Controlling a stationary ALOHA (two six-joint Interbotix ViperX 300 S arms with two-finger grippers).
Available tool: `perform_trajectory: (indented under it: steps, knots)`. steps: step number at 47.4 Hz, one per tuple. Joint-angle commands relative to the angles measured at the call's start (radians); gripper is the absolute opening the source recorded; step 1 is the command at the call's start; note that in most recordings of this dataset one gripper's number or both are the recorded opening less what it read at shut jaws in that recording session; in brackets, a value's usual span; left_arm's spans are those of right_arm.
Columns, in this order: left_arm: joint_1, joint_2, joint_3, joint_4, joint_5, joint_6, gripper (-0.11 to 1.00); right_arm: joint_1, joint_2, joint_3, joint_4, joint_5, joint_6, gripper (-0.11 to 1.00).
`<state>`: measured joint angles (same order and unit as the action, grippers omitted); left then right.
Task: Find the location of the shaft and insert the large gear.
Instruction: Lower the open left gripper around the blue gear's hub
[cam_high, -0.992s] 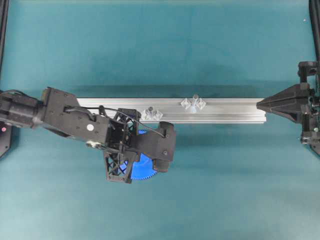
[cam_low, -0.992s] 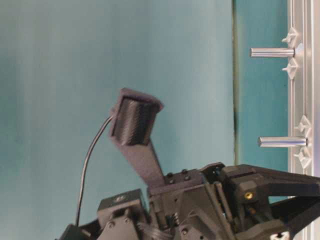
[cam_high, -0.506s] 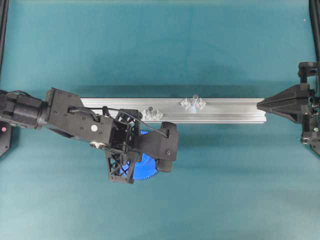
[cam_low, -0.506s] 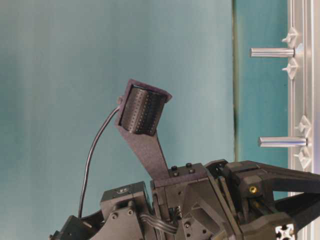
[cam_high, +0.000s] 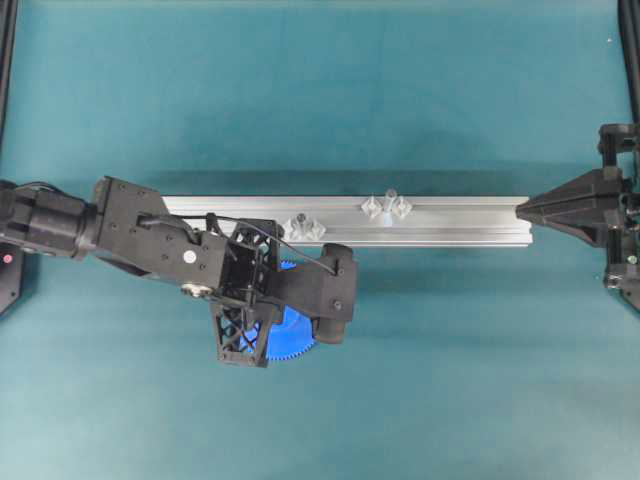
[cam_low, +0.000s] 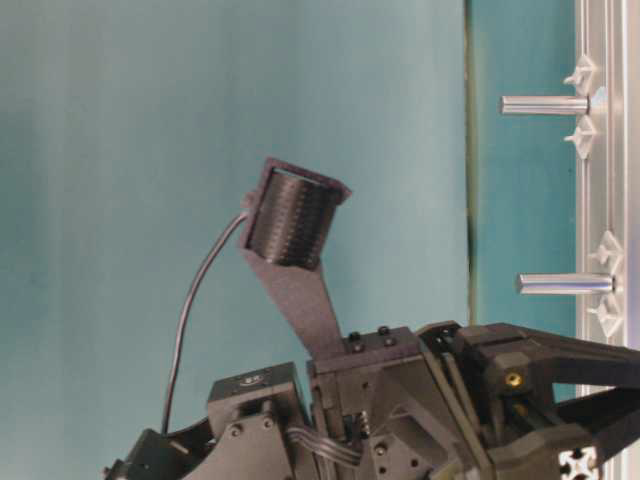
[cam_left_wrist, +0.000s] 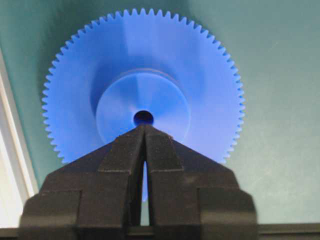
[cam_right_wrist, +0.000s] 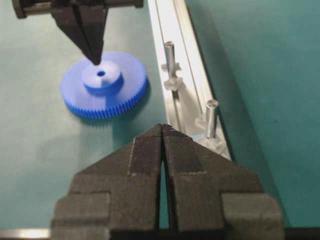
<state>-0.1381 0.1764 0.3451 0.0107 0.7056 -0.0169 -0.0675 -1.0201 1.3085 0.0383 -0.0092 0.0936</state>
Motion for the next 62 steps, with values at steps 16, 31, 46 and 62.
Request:
perform_trajectory:
  steps: [16,31,46,62]
  knots:
    - [-0.005,-0.005,-0.026,0.003,-0.031,-0.055,0.90,-0.002,0.006,-0.009,0.000,0.005,0.011,-0.01]
    - [-0.005,0.006,-0.026,0.003,-0.029,-0.063,0.94,-0.002,0.005,-0.012,0.000,0.038,0.011,-0.01]
    - [0.002,0.012,-0.023,0.003,-0.029,-0.063,0.94,-0.002,0.005,-0.012,0.000,0.038,0.011,-0.01]
    - [0.014,0.031,-0.025,0.003,-0.031,-0.061,0.94,-0.002,-0.009,-0.012,0.000,0.038,0.012,-0.01]
